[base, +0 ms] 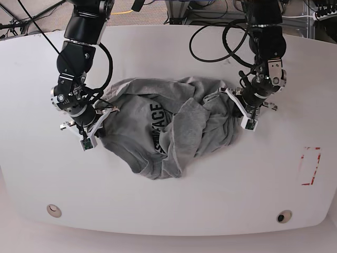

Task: Fold the T-shirt properly
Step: 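Pull both grippers apart, stretching the grey shirt between them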

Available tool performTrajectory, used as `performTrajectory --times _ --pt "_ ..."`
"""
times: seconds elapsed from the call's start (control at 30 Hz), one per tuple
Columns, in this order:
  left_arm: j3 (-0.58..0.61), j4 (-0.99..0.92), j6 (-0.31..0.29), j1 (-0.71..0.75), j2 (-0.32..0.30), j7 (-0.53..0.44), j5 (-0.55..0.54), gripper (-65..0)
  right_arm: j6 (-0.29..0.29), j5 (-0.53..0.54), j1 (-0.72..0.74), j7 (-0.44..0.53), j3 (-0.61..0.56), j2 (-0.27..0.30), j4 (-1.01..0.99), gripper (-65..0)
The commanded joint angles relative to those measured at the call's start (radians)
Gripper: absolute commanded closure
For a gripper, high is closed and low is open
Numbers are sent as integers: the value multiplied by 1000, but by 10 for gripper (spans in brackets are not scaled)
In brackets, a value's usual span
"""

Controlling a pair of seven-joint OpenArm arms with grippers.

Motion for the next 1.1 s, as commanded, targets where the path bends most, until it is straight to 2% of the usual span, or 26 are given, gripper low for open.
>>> performTrajectory --times 0.0,0.33,0.43,0.53,0.63,0.7,0.83,0.93,1.0,1.07 --pt "-4 89 -11 -7 -7 -25 -9 -10 0 5 41 19 0 9 61 0" --pt "-4 294 -11 10 -51 -23 -9 -11 2 3 184 -84 0 18 154 0" --pt "-4 336 -11 -7 -71 -22 -8 -11 2 9 236 -125 -1 38 179 0" --pt "-4 344 -12 -39 -76 40 -6 -19 2 9 282 -150 -1 39 185 0" --pt "-4 337 -14 -69 -80 129 -5 -93 2 9 293 -151 -1 39 185 0" --pt "-4 330 -14 -69 -85 166 -11 -179 2 9 293 -151 -1 39 184 0" --pt "-4 319 -14 -46 -80 152 -11 -368 2 11 284 -151 -1 36 180 0" --pt "-4 310 -15 -27 -39 126 -11 -493 2 11 260 -148 -18 38 177 0" --pt "-1 276 -15 -29 -20 120 -11 -533 2 11 251 -147 -29 38 177 0" --pt "-1 215 -17 -33 -5 118 -12 -535 2 11 244 -147 -43 38 177 0"
